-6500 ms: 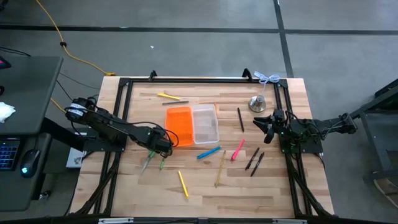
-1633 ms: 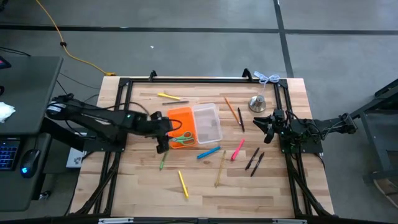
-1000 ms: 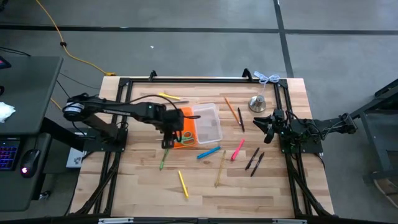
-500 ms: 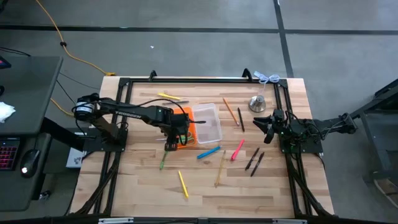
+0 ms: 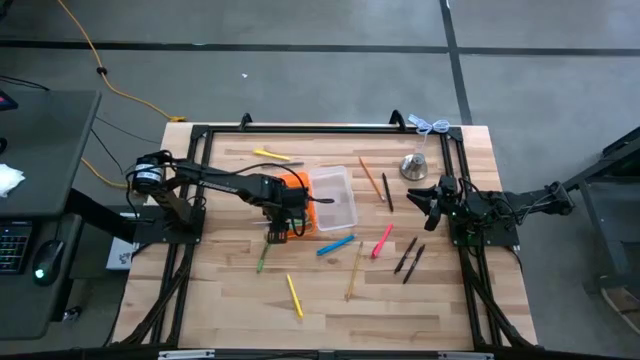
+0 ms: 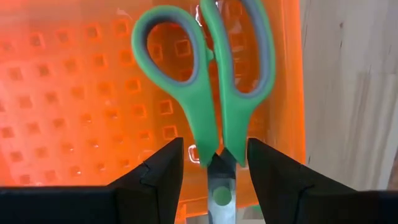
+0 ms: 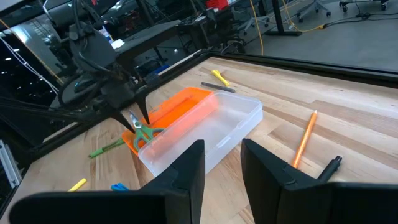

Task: Pick & place school supplies into a supply box
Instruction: Put the green scissors into the supply box

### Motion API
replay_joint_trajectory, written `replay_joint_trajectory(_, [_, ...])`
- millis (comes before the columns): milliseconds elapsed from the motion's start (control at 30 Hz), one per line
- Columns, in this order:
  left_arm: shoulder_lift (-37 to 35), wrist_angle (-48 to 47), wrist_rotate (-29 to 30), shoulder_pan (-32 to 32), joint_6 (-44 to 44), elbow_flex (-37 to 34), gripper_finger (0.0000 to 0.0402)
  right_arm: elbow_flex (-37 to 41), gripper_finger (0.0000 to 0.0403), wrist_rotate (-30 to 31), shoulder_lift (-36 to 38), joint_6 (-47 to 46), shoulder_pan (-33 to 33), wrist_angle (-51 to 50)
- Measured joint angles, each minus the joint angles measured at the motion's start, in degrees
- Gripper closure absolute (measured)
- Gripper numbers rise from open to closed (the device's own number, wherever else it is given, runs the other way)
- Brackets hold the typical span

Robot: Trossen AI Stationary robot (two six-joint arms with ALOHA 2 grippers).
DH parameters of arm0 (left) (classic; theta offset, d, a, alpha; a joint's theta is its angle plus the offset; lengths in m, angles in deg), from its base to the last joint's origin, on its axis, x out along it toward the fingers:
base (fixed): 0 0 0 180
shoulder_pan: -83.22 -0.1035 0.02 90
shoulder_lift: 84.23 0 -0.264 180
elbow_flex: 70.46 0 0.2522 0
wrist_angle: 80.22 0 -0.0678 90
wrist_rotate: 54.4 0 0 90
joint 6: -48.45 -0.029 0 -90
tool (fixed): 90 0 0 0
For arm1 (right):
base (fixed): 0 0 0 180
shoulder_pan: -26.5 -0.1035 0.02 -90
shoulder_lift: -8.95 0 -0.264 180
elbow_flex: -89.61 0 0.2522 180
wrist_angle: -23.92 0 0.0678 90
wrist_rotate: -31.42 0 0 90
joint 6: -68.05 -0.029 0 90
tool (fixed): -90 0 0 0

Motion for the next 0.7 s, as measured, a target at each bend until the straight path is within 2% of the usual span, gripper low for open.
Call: replay_joint_trajectory(700, [0.4,0.0,-0.4,0.0,-0.4,0.0,0.0195,0.0,0.0320,0.0,0.0,0.6,0.0,0.0])
